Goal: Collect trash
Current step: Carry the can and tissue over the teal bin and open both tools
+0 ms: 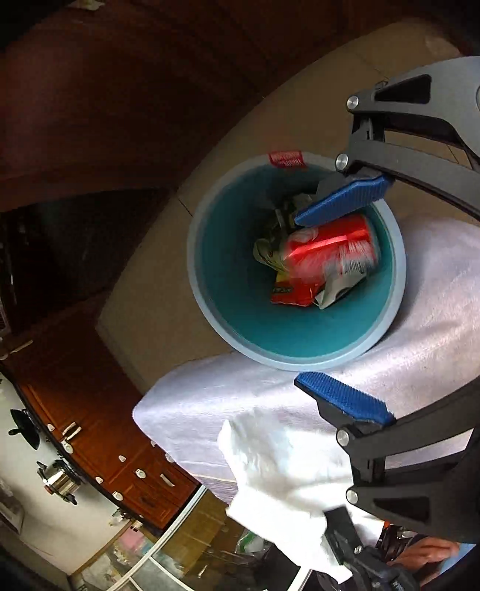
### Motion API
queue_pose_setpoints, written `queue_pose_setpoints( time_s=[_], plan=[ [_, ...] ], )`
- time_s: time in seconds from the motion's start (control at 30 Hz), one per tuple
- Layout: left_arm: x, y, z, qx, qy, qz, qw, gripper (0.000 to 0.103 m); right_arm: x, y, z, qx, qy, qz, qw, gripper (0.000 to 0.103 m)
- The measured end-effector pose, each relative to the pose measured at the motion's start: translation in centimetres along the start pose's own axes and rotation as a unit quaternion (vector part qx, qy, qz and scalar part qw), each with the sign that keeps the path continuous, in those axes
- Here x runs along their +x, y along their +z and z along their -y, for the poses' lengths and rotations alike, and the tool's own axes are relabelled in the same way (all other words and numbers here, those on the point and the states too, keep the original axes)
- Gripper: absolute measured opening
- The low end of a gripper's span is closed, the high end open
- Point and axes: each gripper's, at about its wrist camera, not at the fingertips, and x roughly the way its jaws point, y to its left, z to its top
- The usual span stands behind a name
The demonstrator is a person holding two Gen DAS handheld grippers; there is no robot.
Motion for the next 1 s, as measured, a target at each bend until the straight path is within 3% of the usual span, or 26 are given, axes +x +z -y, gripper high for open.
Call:
queue_pose_setpoints(
  time_s=[0.37,0.6,0.63,0.67,0.77,1.0],
  plan=[
    [6.0,1.9,3.0,0.031,0.006,-0.038,0.9988,0.004,-3.2,0.0,2.1,0.015,-0.038,0.027,0.999,0.096],
    [7.7,2.9,4.2,0.042,0.018,-0.046,0.9979,0.007,-4.4,-0.1,3.0,0.022,-0.043,0.031,0.998,0.096],
    [7.7,3.0,4.3,0.042,0.020,-0.046,0.9979,0.015,-4.7,-0.1,3.2,0.022,-0.044,0.030,0.998,0.096],
    [7.8,3.1,4.3,0.040,0.024,-0.045,0.9979,0.038,-4.8,-0.1,3.3,0.023,-0.044,0.031,0.998,0.096],
    [7.2,3.0,4.4,0.044,0.056,-0.023,0.9972,0.068,-5.0,-0.1,3.6,0.029,-0.044,0.034,0.998,0.096],
    [6.2,2.8,4.0,0.033,0.070,-0.021,0.9968,0.077,-5.6,-0.2,2.6,0.004,-0.070,0.046,0.996,0.096]
  ],
)
